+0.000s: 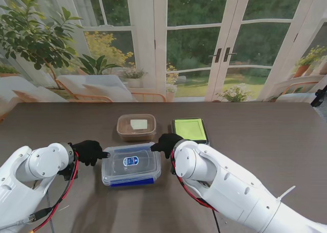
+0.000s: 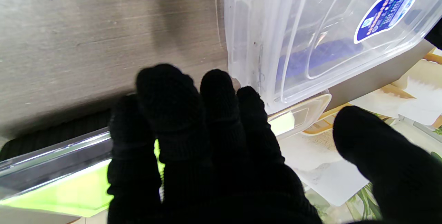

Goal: Pair container bodies with their lids

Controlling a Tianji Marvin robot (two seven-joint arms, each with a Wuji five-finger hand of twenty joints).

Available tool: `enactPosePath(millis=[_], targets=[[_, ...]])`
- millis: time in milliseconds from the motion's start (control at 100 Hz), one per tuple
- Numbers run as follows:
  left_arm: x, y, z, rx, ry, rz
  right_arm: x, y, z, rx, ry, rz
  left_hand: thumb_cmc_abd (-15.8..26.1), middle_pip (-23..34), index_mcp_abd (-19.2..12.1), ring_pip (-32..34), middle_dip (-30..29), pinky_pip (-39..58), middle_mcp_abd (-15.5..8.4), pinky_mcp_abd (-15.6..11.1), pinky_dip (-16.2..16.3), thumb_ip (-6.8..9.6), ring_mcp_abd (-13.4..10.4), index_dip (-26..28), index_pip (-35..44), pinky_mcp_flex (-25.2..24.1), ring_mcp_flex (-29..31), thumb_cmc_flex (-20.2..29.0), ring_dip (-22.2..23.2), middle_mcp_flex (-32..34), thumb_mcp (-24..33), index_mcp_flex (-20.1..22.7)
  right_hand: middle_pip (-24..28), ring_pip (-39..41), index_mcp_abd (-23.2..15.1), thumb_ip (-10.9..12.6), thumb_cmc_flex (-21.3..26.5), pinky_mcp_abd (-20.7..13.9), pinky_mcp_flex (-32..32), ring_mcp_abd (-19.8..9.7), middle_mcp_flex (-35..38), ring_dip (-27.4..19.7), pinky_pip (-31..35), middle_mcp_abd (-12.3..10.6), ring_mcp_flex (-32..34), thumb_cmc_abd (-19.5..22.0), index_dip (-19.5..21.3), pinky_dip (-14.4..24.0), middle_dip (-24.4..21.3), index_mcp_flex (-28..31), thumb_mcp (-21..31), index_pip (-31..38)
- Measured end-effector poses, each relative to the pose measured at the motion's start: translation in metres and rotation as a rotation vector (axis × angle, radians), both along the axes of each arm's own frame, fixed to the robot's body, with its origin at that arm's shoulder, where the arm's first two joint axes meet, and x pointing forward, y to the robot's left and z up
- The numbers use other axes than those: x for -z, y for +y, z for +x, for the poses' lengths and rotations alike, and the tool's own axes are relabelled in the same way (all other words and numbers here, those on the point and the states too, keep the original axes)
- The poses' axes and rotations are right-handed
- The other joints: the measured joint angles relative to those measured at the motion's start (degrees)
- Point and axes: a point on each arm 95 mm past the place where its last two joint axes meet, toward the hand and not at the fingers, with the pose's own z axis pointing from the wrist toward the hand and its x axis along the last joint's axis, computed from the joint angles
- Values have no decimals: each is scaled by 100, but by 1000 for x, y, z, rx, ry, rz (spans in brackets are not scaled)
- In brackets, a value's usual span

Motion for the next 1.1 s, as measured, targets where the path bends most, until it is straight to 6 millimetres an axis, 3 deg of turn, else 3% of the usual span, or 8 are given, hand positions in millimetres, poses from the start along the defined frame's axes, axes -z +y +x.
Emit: enactPosePath(millis=[500,1100], targets=[[-1,2,16,17,-15,4,1,0,1,8,-8,0,0,-1,-9,0,0,0,0,0,0,0,0,84,14,0,0,0,0,0,0,0,0,0,-17,0,0,0,0,0,0,0,0,0,0,0,0,0,0,0,0,0],[2,1,20,24,-8,17,4,-5,2,21,-21,-11,0,-1,-145,0,0,0,-11,-1,0,0,0,119,15,0,0,0,0,0,0,-12,0,-3,-459,0,0,0,0,0,0,0,0,0,0,0,1,-1,0,-48,0,-12]])
